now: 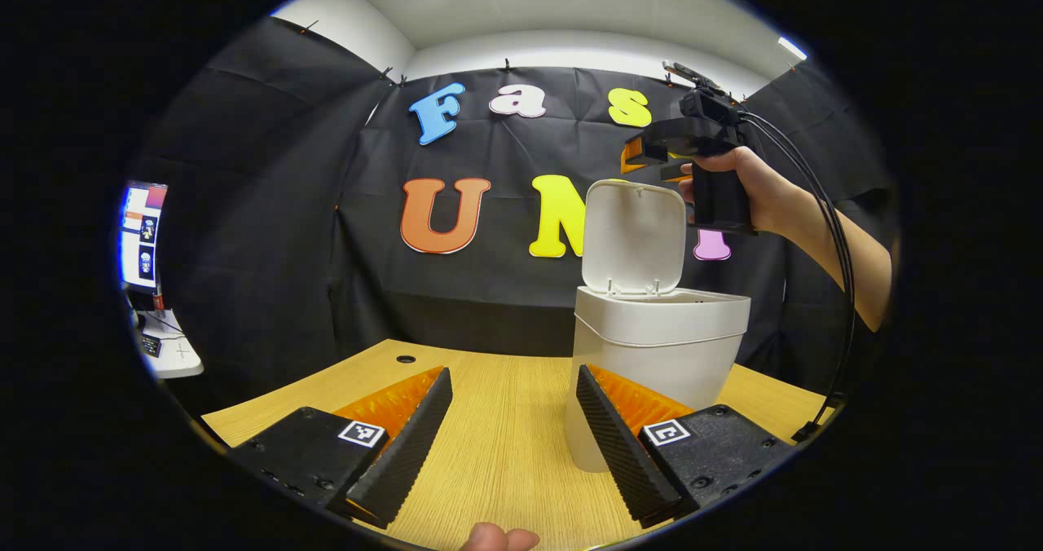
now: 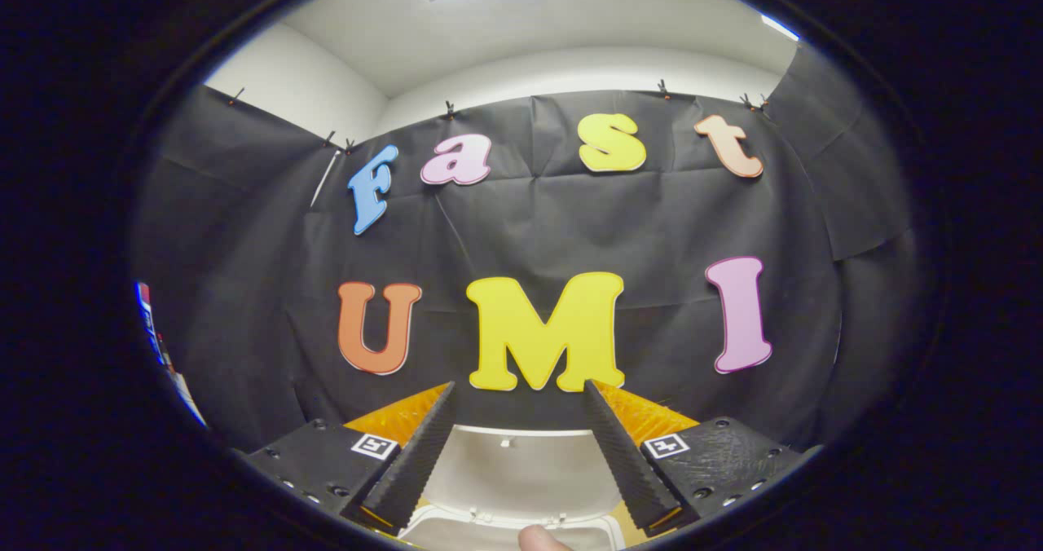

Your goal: Press the lid of the desktop garbage bin to open it, pick up the crumpled paper on the desktop and throw it into the bin, then pick up the pop can on the desktop and drop it into the bin, and finally close the garbage bin lid.

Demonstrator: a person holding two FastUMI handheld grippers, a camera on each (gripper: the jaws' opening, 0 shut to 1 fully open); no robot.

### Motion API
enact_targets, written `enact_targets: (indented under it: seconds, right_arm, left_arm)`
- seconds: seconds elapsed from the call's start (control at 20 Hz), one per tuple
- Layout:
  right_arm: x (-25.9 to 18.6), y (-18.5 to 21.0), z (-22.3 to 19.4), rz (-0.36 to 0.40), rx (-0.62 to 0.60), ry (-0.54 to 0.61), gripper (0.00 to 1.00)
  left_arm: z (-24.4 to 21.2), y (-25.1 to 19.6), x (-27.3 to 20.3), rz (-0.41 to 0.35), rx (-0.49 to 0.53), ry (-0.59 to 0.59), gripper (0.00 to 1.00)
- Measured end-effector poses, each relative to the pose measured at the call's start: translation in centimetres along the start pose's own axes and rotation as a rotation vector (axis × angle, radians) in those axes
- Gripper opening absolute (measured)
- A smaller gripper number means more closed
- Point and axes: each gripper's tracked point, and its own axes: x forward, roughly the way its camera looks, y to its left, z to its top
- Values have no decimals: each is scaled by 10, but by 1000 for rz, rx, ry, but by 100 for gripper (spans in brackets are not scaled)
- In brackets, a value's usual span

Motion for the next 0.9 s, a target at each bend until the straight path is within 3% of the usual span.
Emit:
enact_targets:
  seconds: [0.55,0.9]
  right_arm:
    - [-13,0,-14,20,9,72,95]
    - [-52,2,-25,43,17,135,96]
  left_arm:
    - [6,-4,-4,6,16,-12,99]
    - [10,-9,-14,8,16,-35,99]
